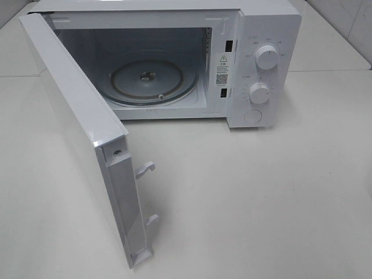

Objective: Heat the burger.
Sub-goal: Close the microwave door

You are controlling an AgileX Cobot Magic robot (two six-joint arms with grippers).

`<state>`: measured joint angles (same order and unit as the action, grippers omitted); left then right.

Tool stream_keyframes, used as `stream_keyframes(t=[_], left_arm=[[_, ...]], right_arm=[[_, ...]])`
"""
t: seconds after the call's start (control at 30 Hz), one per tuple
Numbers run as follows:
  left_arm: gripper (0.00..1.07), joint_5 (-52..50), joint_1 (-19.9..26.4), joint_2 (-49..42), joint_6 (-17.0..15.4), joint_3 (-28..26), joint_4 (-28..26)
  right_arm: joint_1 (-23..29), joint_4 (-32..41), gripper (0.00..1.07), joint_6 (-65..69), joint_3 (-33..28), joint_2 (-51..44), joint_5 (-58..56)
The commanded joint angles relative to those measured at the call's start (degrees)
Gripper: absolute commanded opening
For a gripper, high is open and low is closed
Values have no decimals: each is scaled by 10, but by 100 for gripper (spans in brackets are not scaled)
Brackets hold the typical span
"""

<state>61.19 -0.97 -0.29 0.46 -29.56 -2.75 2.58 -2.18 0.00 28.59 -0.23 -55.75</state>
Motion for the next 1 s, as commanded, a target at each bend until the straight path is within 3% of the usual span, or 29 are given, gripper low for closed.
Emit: stream_keyframes(t=[0.03,0.47,0.57,0.8,1.0], left_arm=[[101,2,1,-2,-5,-1,-2],[101,2,1,-2,-5,-1,-2],[101,2,1,-2,-5,-1,-2],[101,2,1,-2,-5,-1,-2],[101,2,1,-2,-5,-1,-2]], right_arm=[[-1,-3,101,0,-2,-15,6],[-1,-3,93,0,-2,-15,6],[-1,-3,88,0,-2,-15,6],[-1,-3,63,0,-2,-15,6],[-1,-3,51,0,-2,-15,6]])
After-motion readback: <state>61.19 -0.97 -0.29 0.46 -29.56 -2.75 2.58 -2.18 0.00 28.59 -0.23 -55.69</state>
